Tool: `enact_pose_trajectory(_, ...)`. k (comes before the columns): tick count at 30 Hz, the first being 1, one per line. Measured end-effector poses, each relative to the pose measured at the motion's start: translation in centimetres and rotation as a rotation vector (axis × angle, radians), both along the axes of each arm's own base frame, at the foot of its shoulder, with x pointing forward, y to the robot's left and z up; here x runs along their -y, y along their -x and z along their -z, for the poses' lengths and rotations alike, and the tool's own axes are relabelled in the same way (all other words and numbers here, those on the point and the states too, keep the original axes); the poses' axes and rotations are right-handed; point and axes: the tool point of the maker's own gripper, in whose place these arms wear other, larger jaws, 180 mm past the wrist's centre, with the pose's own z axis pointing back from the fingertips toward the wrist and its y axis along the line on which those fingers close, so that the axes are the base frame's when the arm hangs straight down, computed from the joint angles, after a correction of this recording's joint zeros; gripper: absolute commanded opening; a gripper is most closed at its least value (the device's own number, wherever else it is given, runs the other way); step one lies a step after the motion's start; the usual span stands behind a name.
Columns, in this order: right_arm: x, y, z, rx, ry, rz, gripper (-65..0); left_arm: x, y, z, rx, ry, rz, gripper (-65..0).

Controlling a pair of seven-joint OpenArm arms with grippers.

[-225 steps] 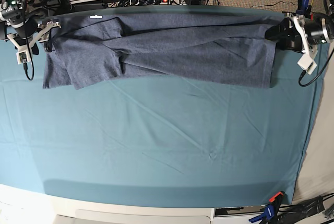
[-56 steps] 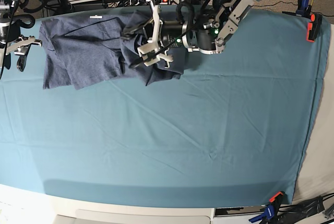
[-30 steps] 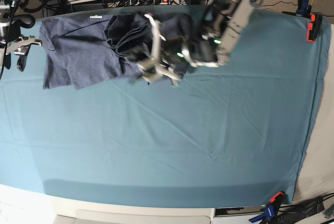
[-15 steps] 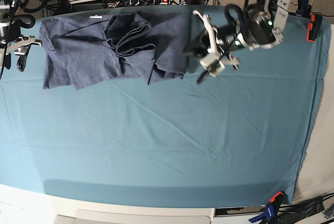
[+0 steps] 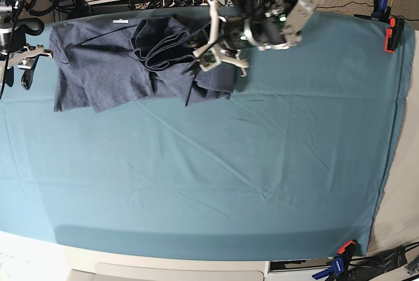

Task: Fold the T-shirt properly
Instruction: 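Regrasp the folded bundle with the left gripper and press it flat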

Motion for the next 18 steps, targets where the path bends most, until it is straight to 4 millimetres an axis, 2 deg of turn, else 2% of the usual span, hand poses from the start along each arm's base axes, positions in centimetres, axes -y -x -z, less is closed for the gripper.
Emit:
enact_pose_trajectory(2, 0.0, 0.0, 0.0, 0.0, 0.001, 0.0, -37.4, 0.7, -0.5, 0.1, 0.007, -0.002, 0.014, -65.0)
enact_pose_trajectory(13, 0.0, 0.0, 0.0, 0.0, 0.0, 0.0, -37.4, 6.3, -3.3, -3.2, 0.078, 0.128, -0.008, -65.0)
enact_pose_trajectory(18, 0.0, 0.0, 0.0, 0.0, 0.0, 0.0, -37.4, 7.9, -3.3, -2.8, 0.042, 0.15, -0.011, -65.0)
